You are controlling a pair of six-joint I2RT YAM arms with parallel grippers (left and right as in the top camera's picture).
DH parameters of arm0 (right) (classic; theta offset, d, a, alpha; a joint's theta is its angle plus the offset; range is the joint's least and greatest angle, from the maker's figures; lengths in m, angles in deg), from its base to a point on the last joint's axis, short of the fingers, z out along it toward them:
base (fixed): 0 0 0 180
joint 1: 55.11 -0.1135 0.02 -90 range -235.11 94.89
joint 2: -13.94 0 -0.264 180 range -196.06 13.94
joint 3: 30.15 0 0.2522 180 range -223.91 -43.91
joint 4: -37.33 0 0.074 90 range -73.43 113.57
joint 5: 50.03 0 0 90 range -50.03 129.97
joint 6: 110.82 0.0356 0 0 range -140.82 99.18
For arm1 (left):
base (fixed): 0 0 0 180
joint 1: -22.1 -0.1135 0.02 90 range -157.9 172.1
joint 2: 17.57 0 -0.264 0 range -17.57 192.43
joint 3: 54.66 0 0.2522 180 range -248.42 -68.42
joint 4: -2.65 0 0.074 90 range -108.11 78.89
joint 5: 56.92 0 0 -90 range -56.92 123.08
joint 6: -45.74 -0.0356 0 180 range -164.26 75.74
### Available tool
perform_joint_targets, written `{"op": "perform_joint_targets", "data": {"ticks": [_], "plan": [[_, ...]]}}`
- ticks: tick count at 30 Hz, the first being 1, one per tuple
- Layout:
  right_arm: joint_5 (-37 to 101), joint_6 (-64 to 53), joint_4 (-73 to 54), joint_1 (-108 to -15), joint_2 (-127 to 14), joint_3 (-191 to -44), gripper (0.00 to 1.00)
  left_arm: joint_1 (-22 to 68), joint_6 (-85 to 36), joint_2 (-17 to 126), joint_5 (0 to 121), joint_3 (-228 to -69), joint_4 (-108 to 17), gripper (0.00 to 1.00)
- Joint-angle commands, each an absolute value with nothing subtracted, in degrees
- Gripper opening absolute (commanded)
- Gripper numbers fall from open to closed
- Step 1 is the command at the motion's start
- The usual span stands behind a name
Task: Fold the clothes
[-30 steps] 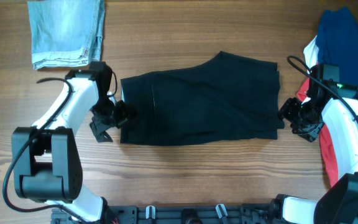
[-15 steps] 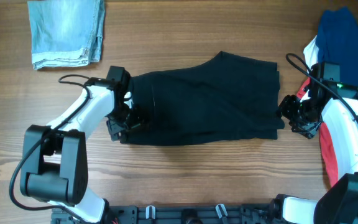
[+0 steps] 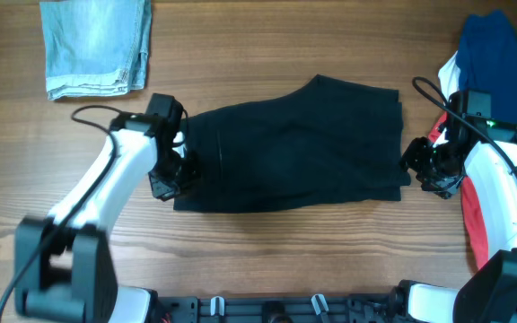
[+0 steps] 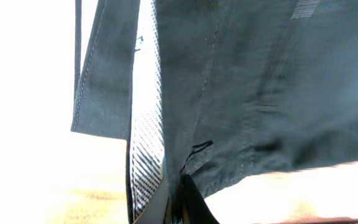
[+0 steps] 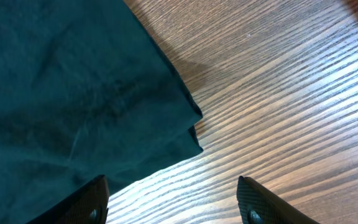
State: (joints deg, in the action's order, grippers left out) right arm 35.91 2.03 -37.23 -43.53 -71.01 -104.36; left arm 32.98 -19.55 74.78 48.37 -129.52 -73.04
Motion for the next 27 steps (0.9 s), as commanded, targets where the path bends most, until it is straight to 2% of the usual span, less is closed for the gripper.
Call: {"op": "perform_joint_targets", "data": {"ticks": [1,6,10,13,14,15,16,17,18,21,22,23,24,25,27], "plan": [[35.34,1.70,-37.34,-43.47,-70.72,-104.21,0.64,33.19,-19.40,67.72,48.00,-131.66,-75.77,0.04],[33.88,1.61,-37.58,-43.47,-70.70,-104.21,0.61,32.76,-16.80,67.09,36.72,-131.66,-82.09,0.04],[32.50,0.87,-38.52,-43.45,-70.70,-104.21,0.60,28.12,-16.87,67.61,34.93,-131.66,-84.80,0.06],[27.63,-0.90,-37.97,-43.47,-70.70,-104.21,0.60,26.70,-16.80,68.86,35.15,-131.66,-86.20,0.37],[26.12,-1.47,-37.44,-43.47,-70.70,-104.21,0.59,26.70,-16.80,68.93,35.08,-131.66,-86.24,0.57],[24.00,-2.32,-36.61,-43.47,-70.70,-104.21,0.57,26.70,-16.47,68.90,34.86,-131.69,-86.15,0.73],[21.62,-3.35,-35.61,-43.53,-70.70,-104.21,0.56,26.70,-14.40,68.90,33.71,-132.01,-86.17,0.80],[19.19,-4.49,-34.45,-43.77,-70.70,-104.21,0.53,26.70,-12.25,68.88,32.29,-132.76,-86.09,0.80],[15.04,-6.45,-32.31,-44.71,-70.70,-104.21,0.45,26.70,-11.82,68.86,31.91,-134.24,-85.87,0.80],[16.26,-5.64,-29.93,-51.12,-70.88,-104.19,0.04,29.74,-14.20,69.12,40.28,-137.09,-78.22,0.59],[18.19,-2.85,-30.39,-54.53,-71.03,-103.40,0.04,32.01,-13.74,70.41,40.74,-137.00,-77.72,0.40],[18.30,-1.71,-29.79,-57.00,-71.03,-102.06,0.04,33.41,-13.13,71.64,41.01,-136.82,-78.17,0.28],[18.27,-0.25,-27.70,-60.43,-71.03,-99.57,0.04,34.79,-11.90,73.25,41.22,-136.30,-78.04,0.22],[18.45,0.69,-25.60,-62.51,-71.03,-97.61,0.04,36.39,-11.82,75.44,41.18,-135.58,-77.21,0.05],[19.41,5.42,-21.31,-64.95,-71.25,-94.13,0.04,37.76,-10.75,78.85,41.20,-135.38,-76.54,0.04]]}}
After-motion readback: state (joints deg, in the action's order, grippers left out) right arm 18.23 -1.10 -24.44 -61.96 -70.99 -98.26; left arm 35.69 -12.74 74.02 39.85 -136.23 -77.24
